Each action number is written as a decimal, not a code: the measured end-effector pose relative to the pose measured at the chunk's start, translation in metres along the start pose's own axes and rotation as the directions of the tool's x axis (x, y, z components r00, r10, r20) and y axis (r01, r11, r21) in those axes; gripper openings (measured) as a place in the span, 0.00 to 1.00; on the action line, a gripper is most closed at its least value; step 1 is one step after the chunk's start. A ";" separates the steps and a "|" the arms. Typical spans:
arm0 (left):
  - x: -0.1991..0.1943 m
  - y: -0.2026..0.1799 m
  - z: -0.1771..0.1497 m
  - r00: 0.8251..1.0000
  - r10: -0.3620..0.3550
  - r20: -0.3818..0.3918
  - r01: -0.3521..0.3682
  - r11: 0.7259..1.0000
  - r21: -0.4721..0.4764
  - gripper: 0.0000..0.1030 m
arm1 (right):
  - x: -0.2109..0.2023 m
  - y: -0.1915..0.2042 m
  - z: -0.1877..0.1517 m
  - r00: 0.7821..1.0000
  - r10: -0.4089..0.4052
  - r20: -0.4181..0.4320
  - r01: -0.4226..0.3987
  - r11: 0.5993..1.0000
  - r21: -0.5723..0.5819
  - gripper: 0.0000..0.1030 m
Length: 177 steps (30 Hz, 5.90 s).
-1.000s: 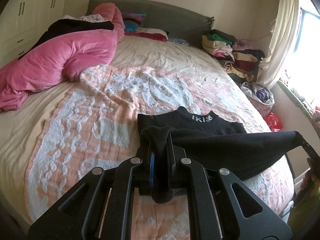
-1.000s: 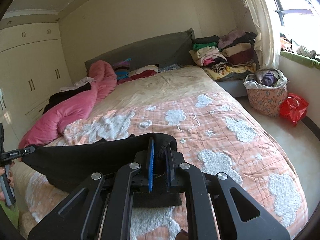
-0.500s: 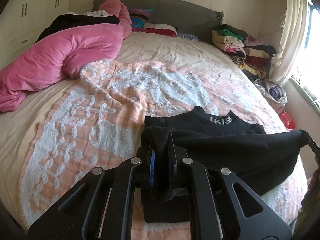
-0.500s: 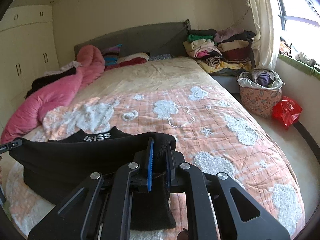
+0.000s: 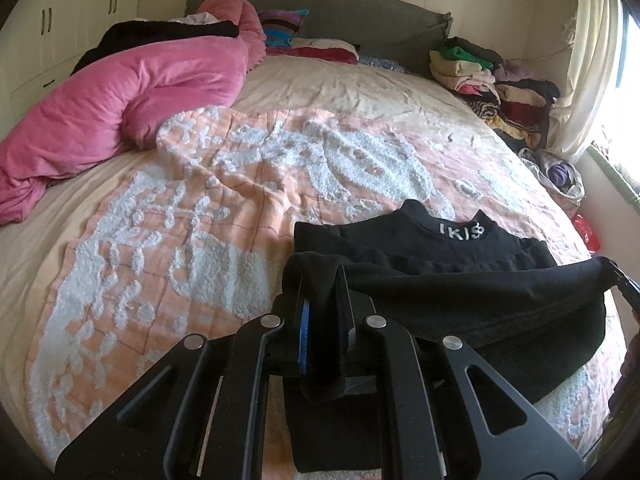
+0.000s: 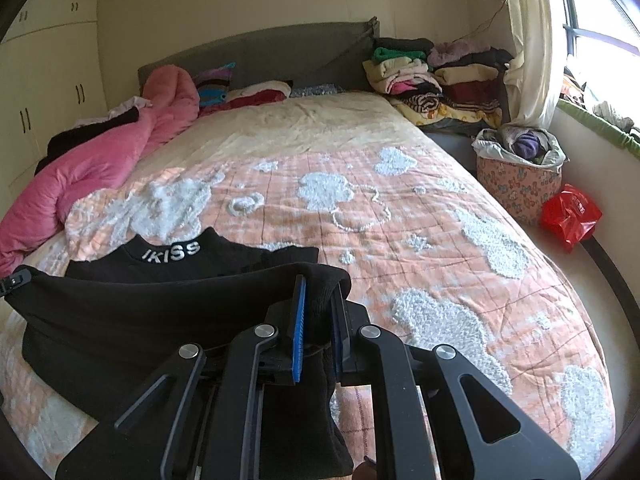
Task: Fold small clothes
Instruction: 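Lift the hem with both tools and fold it toward the collar, then lay the folded hem down over the sleeves with both tools, then open both tools and smooth the folded edge of the sweatshirt, then move both tools to one side edge of the folded black sweatshirt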
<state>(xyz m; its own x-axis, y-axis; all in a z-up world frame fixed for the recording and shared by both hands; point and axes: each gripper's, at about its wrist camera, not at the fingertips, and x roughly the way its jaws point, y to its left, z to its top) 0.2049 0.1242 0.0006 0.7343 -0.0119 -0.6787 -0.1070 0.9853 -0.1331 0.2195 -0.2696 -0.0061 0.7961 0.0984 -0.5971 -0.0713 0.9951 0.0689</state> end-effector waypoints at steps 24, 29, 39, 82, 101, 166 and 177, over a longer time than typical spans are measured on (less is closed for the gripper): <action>-0.011 -0.052 -0.042 0.991 -0.093 -0.093 0.106 0.983 0.147 0.25 | -0.021 0.050 -0.050 0.991 0.082 -0.108 -0.104 0.971 -0.215 0.12; 0.014 -0.064 -0.053 0.989 -0.014 -0.146 0.045 0.977 0.210 0.25 | 0.010 0.054 -0.056 0.981 0.026 -0.192 -0.071 0.970 -0.231 0.12; 0.050 -0.073 -0.037 0.985 0.081 -0.152 -0.044 0.971 0.234 0.33 | 0.060 0.056 -0.039 0.974 0.018 -0.225 -0.064 0.978 -0.199 0.12; 0.043 0.024 0.031 0.997 -0.041 0.070 0.050 0.991 -0.121 0.03 | 0.071 0.009 0.045 0.998 -0.023 -0.050 0.020 0.998 -0.065 0.09; 0.080 0.023 0.013 0.997 0.059 -0.058 -0.061 0.997 -0.046 0.12 | 0.110 0.017 0.013 0.982 -0.121 -0.145 0.106 0.988 -0.109 0.14; -0.024 -0.001 -0.078 0.989 0.079 -0.125 -0.070 0.995 0.077 0.91 | -0.043 0.065 -0.071 0.990 0.078 -0.121 -0.096 0.985 -0.146 0.96; -0.034 0.012 -0.075 0.989 0.097 -0.108 -0.092 0.995 0.045 0.91 | -0.047 0.114 -0.067 0.981 0.147 -0.125 -0.173 0.957 -0.234 0.96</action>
<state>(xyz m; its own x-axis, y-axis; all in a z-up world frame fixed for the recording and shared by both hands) 0.1283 0.1241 -0.0319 0.6436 0.0651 -0.7626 -0.1443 0.9888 -0.0374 0.1341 -0.1597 -0.0240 0.6956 0.2447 -0.6755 -0.3469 0.9377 -0.0175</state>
